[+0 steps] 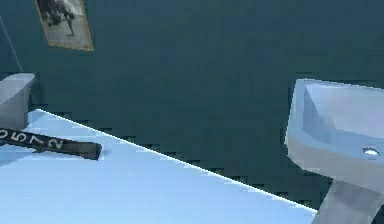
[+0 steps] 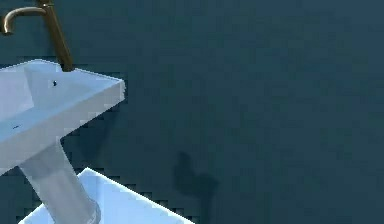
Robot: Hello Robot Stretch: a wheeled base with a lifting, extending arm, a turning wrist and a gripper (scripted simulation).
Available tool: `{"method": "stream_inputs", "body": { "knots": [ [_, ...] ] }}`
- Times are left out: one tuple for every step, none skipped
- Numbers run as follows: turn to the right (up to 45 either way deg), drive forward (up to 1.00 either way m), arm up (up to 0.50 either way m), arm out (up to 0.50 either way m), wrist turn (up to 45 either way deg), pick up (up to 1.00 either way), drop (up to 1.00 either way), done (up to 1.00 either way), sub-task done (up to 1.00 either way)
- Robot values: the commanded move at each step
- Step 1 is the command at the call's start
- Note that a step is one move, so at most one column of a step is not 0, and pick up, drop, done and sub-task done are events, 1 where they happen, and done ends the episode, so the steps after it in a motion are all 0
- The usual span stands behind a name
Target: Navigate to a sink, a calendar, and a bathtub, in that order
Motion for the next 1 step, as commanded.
{"method": "stream_inputs", "body": {
  "knots": [
    [-45.0, 0.0, 0.0, 0.0, 0.0, 0.0, 0.0, 0.0, 0.0]
  ]
}}
